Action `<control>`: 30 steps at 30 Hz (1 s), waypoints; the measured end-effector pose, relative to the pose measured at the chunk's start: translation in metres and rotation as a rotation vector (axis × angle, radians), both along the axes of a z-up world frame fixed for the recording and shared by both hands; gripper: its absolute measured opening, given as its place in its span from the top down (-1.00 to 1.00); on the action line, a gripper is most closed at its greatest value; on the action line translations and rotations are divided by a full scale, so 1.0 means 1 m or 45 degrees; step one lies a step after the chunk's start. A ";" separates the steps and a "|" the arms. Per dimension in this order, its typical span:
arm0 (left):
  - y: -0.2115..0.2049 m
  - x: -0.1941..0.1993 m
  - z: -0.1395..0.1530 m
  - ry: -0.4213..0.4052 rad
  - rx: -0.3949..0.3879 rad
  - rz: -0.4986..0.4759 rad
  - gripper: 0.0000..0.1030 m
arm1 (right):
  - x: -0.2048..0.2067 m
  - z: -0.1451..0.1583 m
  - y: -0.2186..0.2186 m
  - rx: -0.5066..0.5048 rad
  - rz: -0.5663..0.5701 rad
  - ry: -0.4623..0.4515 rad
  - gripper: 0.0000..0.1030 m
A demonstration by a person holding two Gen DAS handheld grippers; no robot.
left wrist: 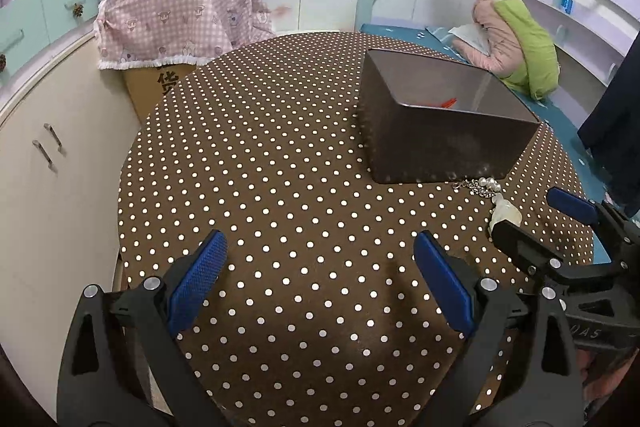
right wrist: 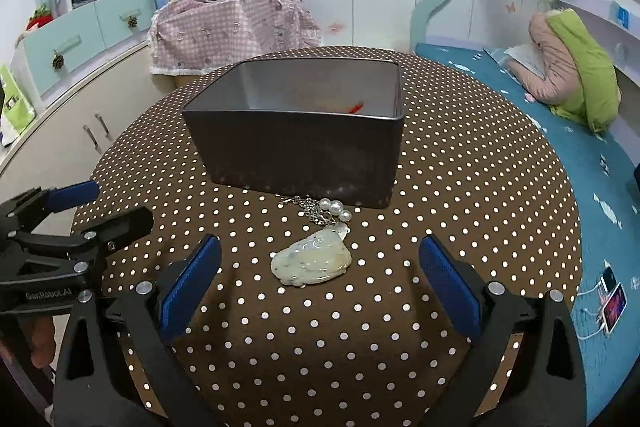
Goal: Organize jewelry
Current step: 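Lower the right tool to the pale jade stone and close on it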
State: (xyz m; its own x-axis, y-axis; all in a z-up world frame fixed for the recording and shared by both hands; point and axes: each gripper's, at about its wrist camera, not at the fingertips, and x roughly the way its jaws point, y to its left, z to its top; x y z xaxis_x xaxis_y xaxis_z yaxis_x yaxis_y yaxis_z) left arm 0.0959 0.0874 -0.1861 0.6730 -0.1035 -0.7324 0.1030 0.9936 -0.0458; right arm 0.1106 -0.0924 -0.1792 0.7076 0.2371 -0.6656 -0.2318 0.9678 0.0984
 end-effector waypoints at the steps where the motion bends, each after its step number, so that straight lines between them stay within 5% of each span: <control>1: 0.002 0.001 -0.002 0.009 -0.008 0.007 -0.83 | -0.001 -0.001 0.001 -0.015 -0.010 -0.007 -0.85; 7: 0.004 0.002 -0.007 0.031 -0.032 0.003 -0.84 | 0.004 -0.014 0.005 -0.047 -0.024 0.052 -0.42; 16: 0.001 0.007 -0.009 0.049 -0.058 -0.011 -0.83 | -0.003 -0.018 0.017 -0.128 -0.005 -0.032 0.16; 30: -0.049 0.023 -0.001 0.083 -0.124 -0.134 -0.83 | -0.007 -0.011 -0.014 -0.042 -0.081 -0.096 0.19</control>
